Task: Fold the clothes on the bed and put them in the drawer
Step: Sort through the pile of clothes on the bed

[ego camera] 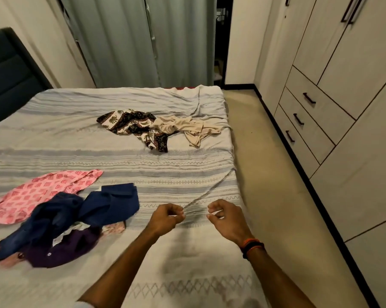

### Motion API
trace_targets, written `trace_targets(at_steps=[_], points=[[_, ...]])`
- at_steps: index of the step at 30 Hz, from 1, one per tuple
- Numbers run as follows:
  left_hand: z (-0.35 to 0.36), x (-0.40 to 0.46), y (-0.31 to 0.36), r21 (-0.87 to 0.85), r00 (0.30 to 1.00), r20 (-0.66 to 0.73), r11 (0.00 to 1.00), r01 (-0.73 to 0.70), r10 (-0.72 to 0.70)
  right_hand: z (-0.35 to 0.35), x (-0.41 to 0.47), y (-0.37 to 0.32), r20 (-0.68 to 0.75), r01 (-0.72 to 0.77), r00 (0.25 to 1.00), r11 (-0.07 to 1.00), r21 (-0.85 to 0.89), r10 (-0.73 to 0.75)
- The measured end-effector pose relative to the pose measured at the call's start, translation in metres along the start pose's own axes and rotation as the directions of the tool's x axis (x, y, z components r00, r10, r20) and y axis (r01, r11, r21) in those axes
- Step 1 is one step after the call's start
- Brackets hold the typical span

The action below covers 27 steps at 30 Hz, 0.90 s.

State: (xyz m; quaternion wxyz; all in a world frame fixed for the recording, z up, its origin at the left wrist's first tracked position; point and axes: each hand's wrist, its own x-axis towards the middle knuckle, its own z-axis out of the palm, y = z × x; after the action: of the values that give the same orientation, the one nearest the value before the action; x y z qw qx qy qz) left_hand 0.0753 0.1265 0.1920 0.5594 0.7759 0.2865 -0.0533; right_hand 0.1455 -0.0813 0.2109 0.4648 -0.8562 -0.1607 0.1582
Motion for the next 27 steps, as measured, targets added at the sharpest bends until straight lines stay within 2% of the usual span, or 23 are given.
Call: trace_targets(at_steps=[7, 11, 19, 27], points=[[0.081, 0.051, 0.039, -0.09, 0.994, -0.098, 0.995, 0.033, -0.042, -0.079, 0.059, 0.048, 0.119, 0.004, 0.993, 1.0, -0.013, -0.002], [0.12, 0.074, 0.068, -0.168, 0.981, -0.152, 0.981, 0.097, -0.123, -0.128, 0.098, 0.069, 0.168, -0.021, 0.986, 1.0, -0.02, 0.024], [0.168, 0.129, 0.125, -0.218, 0.954, -0.251, 0.97, 0.11, -0.164, -0.192, 0.21, 0.092, 0.298, 0.073, 0.954, 0.993, -0.095, -0.042], [0.209, 0.215, 0.167, -0.233, 0.908, -0.35, 0.96, 0.153, -0.23, -0.227, 0.344, 0.118, 0.426, 0.185, 0.892, 0.982, -0.033, -0.154]])
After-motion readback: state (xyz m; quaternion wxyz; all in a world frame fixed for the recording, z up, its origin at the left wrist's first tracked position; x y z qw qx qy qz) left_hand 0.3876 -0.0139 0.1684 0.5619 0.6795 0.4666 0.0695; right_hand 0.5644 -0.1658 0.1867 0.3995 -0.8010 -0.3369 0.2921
